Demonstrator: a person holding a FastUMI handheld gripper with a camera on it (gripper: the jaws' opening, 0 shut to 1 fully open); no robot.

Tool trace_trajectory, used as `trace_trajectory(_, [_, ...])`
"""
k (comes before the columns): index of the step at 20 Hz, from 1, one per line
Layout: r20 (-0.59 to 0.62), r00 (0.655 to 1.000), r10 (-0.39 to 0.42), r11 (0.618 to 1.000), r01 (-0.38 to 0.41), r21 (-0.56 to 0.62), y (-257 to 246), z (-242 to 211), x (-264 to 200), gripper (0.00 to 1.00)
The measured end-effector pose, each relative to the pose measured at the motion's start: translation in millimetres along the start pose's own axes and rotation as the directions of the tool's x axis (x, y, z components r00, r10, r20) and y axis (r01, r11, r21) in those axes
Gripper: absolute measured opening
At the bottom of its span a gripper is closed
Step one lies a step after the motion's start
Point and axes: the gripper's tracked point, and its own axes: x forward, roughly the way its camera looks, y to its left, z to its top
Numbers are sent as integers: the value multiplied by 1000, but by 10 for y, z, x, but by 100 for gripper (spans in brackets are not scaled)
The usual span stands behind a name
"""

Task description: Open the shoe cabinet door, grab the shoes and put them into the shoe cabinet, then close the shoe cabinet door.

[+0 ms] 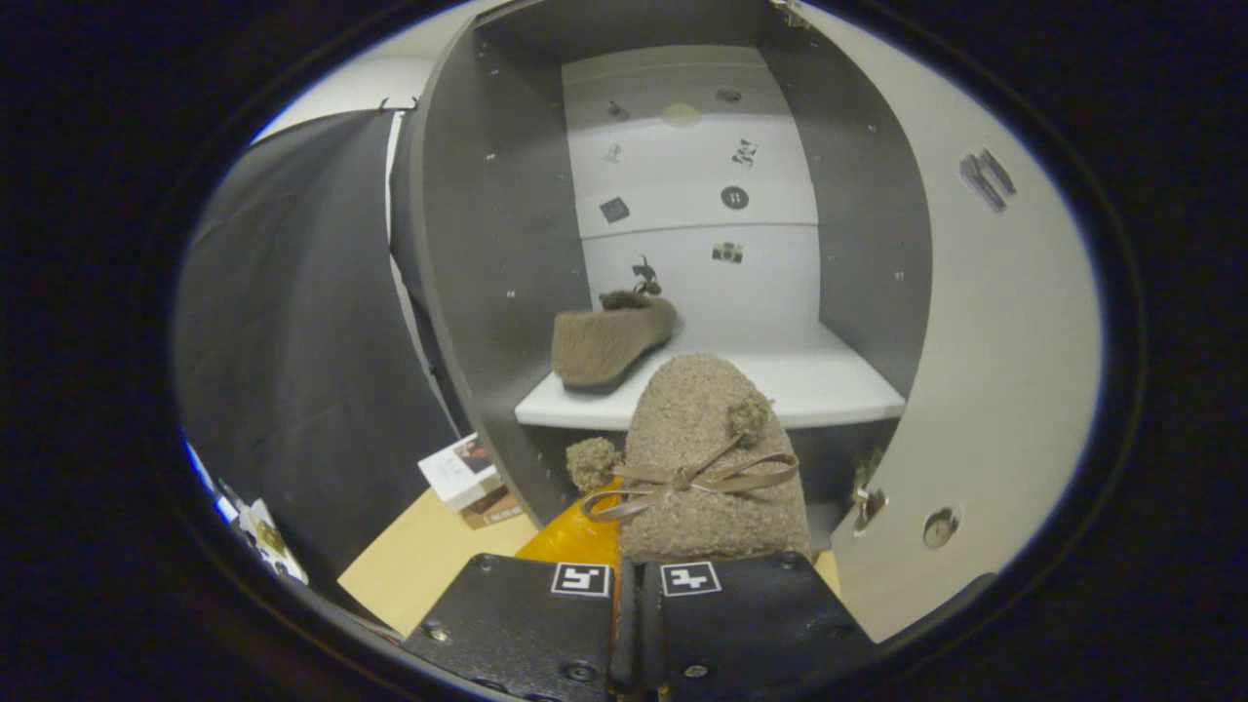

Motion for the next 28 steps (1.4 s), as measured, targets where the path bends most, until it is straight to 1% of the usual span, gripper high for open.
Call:
trace_trajectory(4, [66, 997, -31, 1000, 31, -3, -92, 503, 345, 6])
trace_trajectory(8, [78, 995, -62, 998, 63, -7, -180, 684, 615, 6])
trace_trajectory(10, [57, 995, -83, 996, 84, -19, -265, 746, 747, 6])
trace_trajectory(14, [17, 994, -109, 994, 109, 0, -385, 804, 1054, 6])
trace_trajectory(17, [-60, 991, -118, 993, 119, 25, -442, 731, 1173, 6])
trace_trajectory(19, [-130, 978, -165, 986, 167, 5, -549, 652, 1199, 6])
trace_trajectory(20, [-159, 974, -164, 986, 165, -1, -545, 620, 1194, 10])
trace_trajectory(22, [-176, 966, -192, 981, 192, -14, -566, 612, 1181, 18])
trace_trajectory(23, [-181, 965, -191, 981, 191, -18, -559, 601, 1191, 22])
trace_trajectory(27, [-187, 971, -149, 988, 153, 7, -413, 598, 1141, 39])
trace_trajectory(28, [-181, 972, -151, 988, 155, 8, -407, 616, 1111, 45])
